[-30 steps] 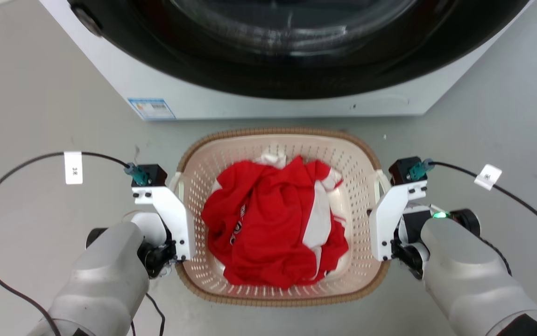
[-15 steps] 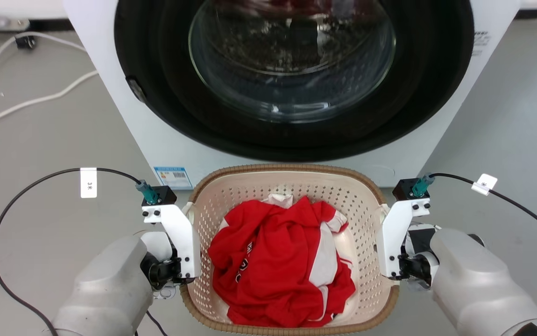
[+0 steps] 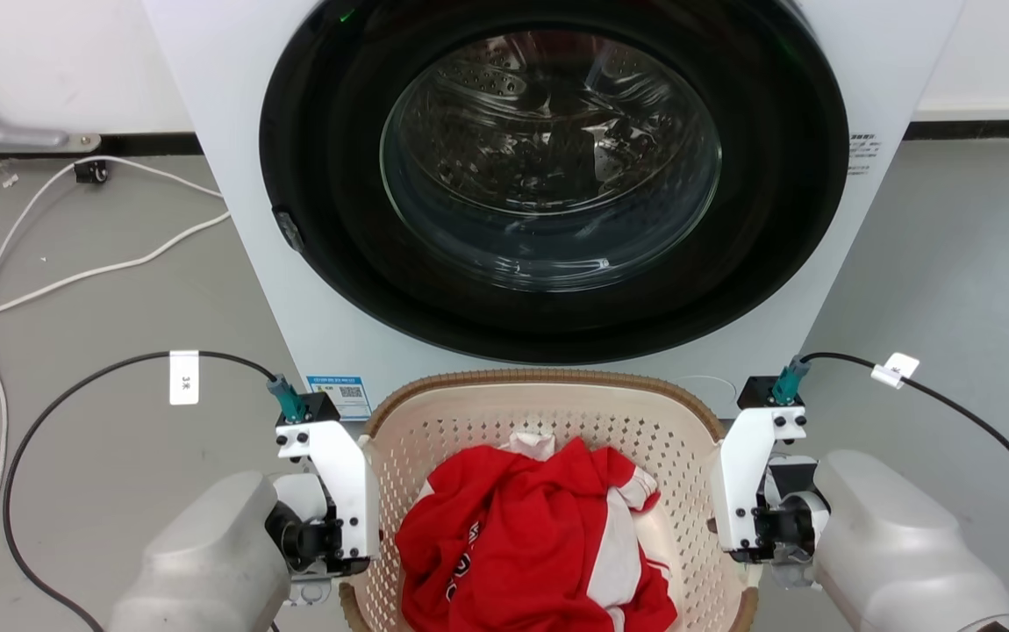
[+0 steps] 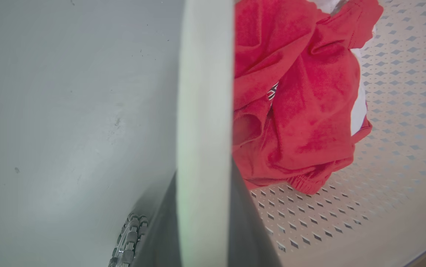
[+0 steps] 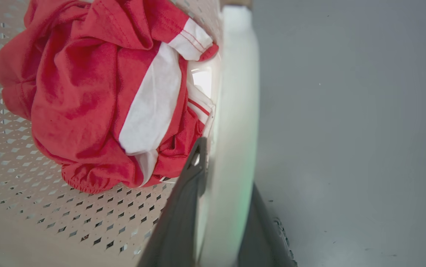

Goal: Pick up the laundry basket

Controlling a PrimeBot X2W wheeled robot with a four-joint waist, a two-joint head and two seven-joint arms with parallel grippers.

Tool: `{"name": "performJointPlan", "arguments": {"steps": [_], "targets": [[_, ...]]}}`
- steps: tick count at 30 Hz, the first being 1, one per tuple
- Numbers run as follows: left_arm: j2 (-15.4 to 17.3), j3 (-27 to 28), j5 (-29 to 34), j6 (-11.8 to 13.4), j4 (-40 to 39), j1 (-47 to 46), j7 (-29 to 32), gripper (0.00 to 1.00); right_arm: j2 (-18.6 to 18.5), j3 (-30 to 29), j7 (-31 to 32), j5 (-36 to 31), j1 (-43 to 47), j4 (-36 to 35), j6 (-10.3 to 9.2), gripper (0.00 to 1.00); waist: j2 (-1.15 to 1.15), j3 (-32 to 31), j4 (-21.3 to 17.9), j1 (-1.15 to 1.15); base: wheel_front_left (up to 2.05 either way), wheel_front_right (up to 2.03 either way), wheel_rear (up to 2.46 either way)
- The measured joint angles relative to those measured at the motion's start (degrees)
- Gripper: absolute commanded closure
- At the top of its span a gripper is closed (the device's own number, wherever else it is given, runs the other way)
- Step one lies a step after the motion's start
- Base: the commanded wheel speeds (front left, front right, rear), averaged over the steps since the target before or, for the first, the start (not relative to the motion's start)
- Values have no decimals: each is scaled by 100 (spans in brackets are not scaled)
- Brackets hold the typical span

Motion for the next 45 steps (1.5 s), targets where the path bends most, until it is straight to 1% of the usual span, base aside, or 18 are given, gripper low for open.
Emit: {"name": "performJointPlan", "arguments": {"steps": [7, 15, 45], "targets": [[-48, -77, -122, 0, 52, 173, 132, 100, 9, 42, 204, 107, 147, 75, 0, 100, 0, -164, -39, 0, 0, 0, 0], [-92, -176, -186, 1, 73, 307, 129, 100, 8, 83, 220, 172, 276, 115, 0, 100, 0, -312, -42, 1, 0, 0, 0], [-77, -410, -430, 7, 54, 311, 69, 100, 11, 282, 192, 359, 262, 162, 0, 100, 0, -262, -44, 1, 0, 0, 0]]}}
